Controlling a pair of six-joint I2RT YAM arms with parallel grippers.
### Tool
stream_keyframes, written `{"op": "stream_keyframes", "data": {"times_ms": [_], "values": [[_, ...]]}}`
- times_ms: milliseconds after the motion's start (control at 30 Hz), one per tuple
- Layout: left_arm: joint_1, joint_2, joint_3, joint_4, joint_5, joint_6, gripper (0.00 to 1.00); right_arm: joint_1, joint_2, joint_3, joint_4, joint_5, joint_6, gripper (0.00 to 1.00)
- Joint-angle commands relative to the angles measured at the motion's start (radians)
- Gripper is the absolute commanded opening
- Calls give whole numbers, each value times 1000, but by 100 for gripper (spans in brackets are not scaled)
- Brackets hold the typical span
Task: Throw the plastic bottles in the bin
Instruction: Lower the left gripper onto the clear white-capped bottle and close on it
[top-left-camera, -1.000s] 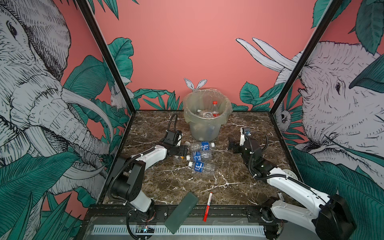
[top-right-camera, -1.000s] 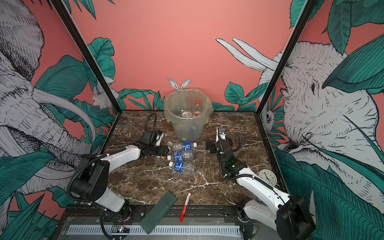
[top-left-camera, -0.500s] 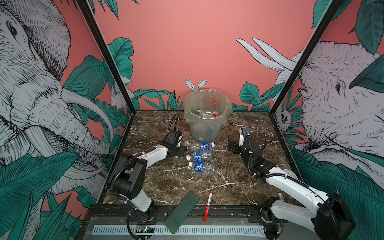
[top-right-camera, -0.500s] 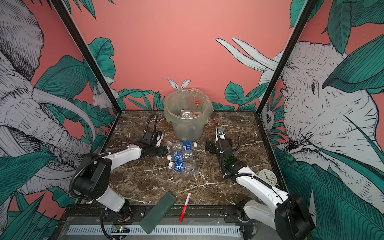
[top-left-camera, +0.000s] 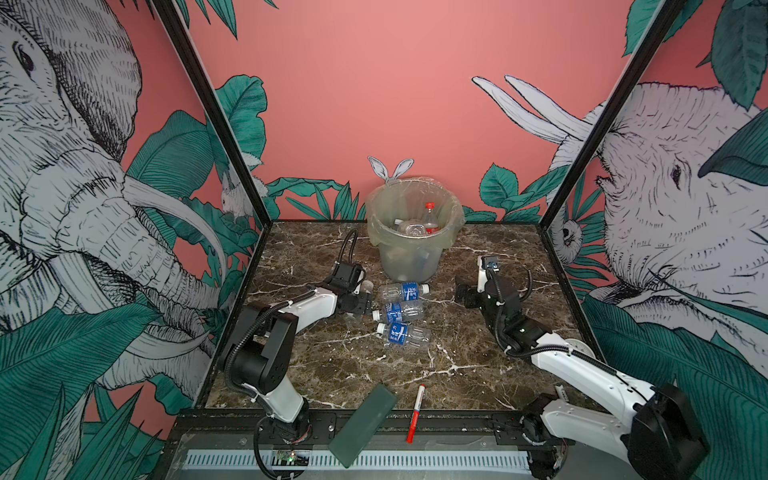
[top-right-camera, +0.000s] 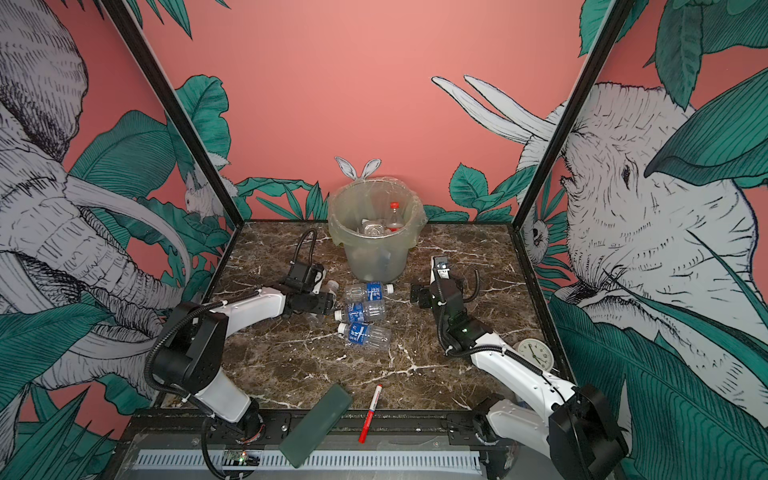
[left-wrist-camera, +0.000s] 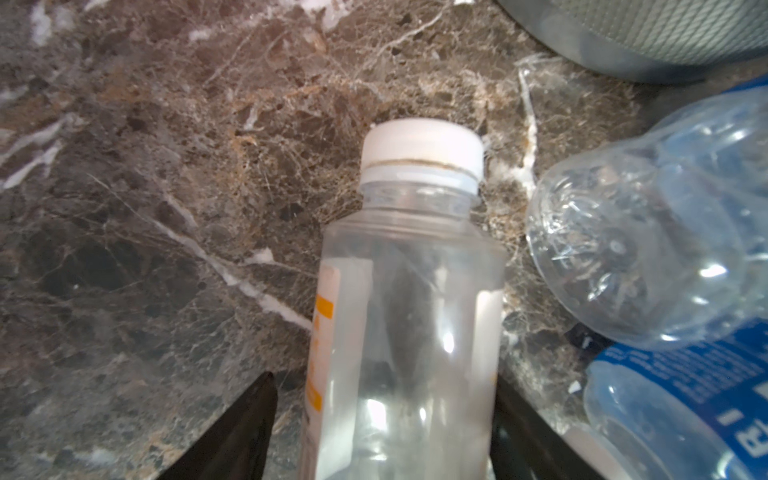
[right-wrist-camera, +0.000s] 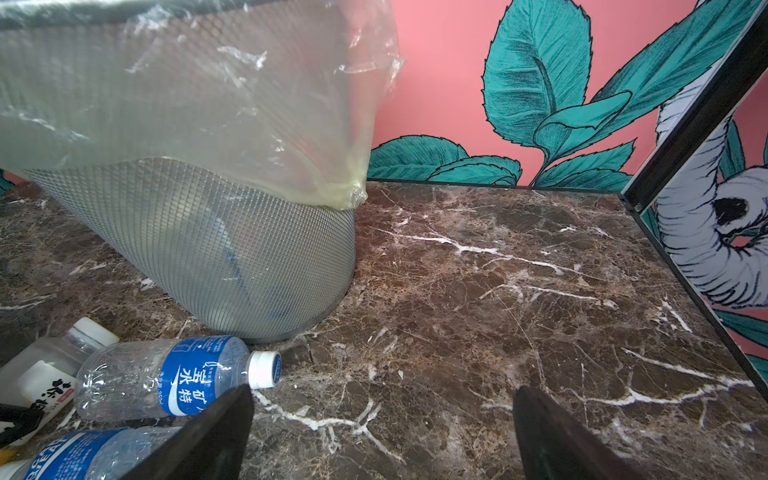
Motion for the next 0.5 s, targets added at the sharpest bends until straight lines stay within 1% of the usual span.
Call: {"op": "stream_keyframes", "data": {"times_ms": [0,233,400,467], "values": [[-6,5,29,-33,-20,11,78,-5,7,30,24,-7,14,99],[-7,19,36,-41,-25,14,74,-6,5,30,22,-11,15,99],[-7,24,38,-50,-29,15,73,-6,7,32,21,-14,15,99],[-9,20,35,-49,-32,15,72,-6,7,32,22,-14,15,99]]}}
